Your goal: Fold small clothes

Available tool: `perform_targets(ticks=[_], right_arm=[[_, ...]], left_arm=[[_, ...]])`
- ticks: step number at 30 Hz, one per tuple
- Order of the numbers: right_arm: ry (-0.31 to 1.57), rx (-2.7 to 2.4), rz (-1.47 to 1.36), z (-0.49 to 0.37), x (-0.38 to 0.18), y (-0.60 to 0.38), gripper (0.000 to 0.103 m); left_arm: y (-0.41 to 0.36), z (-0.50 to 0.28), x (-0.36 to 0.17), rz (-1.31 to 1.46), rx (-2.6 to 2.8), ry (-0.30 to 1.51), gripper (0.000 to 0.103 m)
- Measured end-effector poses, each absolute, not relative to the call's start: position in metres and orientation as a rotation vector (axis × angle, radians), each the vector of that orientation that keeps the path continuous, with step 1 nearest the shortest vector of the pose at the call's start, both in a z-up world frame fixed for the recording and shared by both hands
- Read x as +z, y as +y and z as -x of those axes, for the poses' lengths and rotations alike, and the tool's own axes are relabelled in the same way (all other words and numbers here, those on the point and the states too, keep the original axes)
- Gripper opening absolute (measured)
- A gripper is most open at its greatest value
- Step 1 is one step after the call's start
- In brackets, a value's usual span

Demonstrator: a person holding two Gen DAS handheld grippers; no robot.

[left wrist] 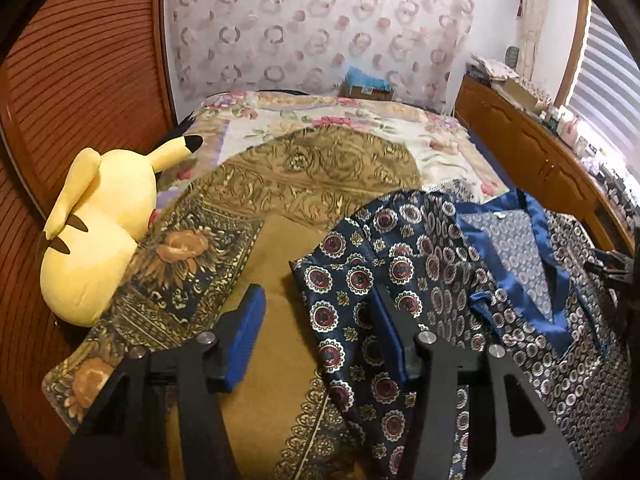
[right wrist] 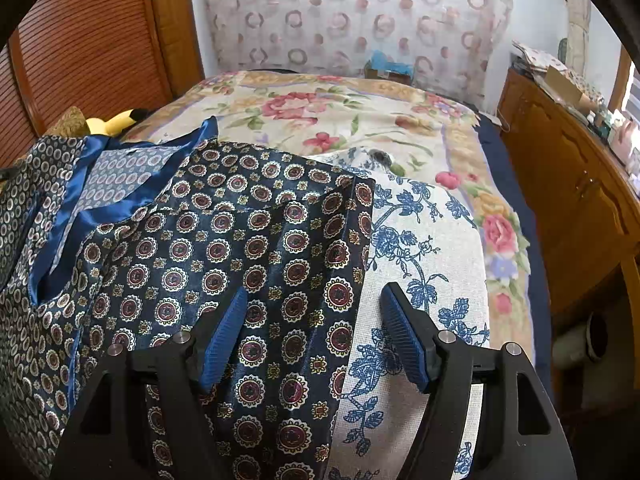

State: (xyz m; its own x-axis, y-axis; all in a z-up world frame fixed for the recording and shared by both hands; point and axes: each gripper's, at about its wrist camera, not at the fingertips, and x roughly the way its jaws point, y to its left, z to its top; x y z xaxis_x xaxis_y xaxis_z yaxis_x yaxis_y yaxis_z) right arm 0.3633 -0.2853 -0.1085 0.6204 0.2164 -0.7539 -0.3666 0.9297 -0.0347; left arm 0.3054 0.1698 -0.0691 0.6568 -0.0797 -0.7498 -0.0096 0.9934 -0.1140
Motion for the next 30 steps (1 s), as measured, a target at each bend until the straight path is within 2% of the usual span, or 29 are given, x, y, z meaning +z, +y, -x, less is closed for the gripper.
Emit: perform_targets(ticks=[4,9,10,13,14,15,21,29,30], right_arm=[[0.838,0.337,0.193,-0.363,-0.109,-0.285,0.071],[0.838,0.337,0.193,-0.364,-0.109,-0.286,0.071],[0.838,0.337,0.193,-0.364,-0.109,-0.285,0.071],[0.837,0.337,0.193,-0.363,-0.109,-0.285,0.071],[0.837,0.337,0.193,-0.363,-0.109,-0.285,0.071],[0.837,0.337,0.193,-0.363,-0.109,-0.285,0.071],[0.837,0.337,0.194,-0.363,-0.109,-0.285,0.071],[0.849,0.349,0.204,-0.372,-0.110,-0.281,0.072],[0.851,0.349,0.204,-0.375,-0.109,-0.280,0.070]], left_arm=[[0.163,-0.304,-0.070,0.082,-0.041,0.858,0.053],[0.159,-0.302,-0.068,0.092,-0.077,0.861,0.046],[0.157,-0.302,-0.067,0.094,-0.083,0.861,0.043],[0.152,-0.301,-0.067,0.086,-0.094,0.859,0.025],[0.151,-0.301,-0.066,0.076,-0.089,0.856,0.012],[0.149,-0.300,-0.064,0.071,-0.085,0.849,0.010],[0.144,-0.296,-0.050,0.078,-0.125,0.812,0.009],[0.144,-0.303,-0.061,0.038,-0.067,0.855,0.009],[0.146,-0.304,-0.062,0.036,-0.056,0.858,0.012]])
